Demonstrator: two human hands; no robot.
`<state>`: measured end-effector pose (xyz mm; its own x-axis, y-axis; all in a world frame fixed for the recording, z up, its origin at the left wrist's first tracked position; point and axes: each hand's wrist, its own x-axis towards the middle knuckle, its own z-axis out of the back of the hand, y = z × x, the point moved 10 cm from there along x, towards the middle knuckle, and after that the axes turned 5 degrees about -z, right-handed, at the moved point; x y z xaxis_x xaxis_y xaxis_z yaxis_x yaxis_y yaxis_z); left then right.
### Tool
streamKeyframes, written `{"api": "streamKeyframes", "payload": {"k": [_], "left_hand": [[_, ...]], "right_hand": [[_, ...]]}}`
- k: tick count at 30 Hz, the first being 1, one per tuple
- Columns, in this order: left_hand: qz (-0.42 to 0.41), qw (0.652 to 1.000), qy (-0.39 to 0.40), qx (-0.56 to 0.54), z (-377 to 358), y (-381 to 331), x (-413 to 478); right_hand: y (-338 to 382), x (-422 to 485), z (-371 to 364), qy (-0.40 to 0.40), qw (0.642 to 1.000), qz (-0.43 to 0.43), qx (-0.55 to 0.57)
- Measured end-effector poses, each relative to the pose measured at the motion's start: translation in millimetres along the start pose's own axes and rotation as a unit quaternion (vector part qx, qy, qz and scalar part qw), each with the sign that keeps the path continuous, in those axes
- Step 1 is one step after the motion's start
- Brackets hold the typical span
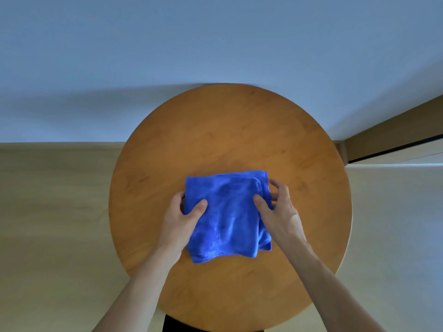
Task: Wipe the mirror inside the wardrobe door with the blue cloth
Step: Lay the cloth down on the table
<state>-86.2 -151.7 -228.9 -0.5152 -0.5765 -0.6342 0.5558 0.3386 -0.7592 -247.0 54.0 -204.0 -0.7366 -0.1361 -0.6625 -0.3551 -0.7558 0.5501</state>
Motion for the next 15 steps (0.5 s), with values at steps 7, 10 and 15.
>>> {"api": "streamKeyframes", "payload": {"k": [7,10,15], "left_hand": [[-0.072,0.984,-0.026,0.164,0,-10,1],[-0.168,0.946,-0.038,0.276,-7,-35,1],[-0.145,0.950,-0.018,0.277,-9,-43,23]], "right_hand": [[19,-9,4,-0.119,0.975,0.143,-0.120],[26,-5,-2,-0.111,0.974,0.155,-0.123],[28,11,-8,-0.100,0.980,0.118,-0.128]]}}
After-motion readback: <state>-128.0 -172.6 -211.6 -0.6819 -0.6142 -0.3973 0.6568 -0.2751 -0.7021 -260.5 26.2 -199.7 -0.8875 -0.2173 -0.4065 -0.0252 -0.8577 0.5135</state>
